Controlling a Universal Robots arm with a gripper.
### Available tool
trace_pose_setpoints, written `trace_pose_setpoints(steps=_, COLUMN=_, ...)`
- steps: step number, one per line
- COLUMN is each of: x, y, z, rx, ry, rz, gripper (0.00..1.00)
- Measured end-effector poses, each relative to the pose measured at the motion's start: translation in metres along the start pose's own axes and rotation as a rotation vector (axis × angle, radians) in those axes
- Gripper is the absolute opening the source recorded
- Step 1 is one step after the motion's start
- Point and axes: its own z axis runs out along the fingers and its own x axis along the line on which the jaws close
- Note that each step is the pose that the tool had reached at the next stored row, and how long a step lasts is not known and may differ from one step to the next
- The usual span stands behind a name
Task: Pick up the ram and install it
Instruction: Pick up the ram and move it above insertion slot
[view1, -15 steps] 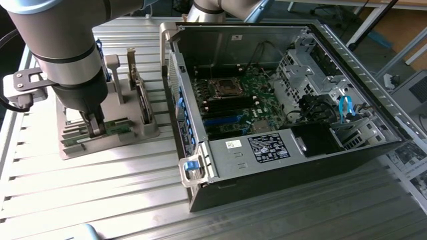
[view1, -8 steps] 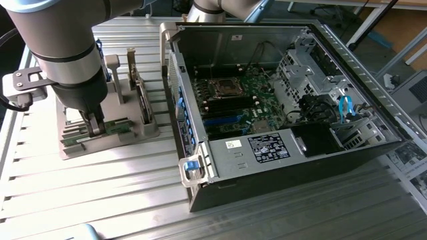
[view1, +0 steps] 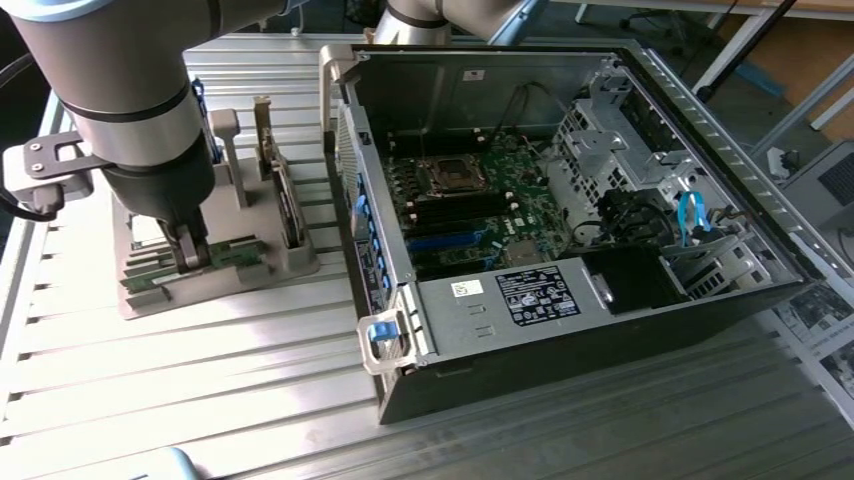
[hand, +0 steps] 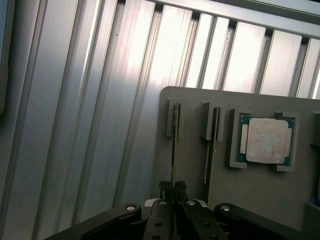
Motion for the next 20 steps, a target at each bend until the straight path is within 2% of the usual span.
trace_pose_setpoints(steps=20, x=0.0000, y=0.0002, z=-0.0095, rx=0.0002, ry=-0.0004, rz=0.000, gripper=0.13)
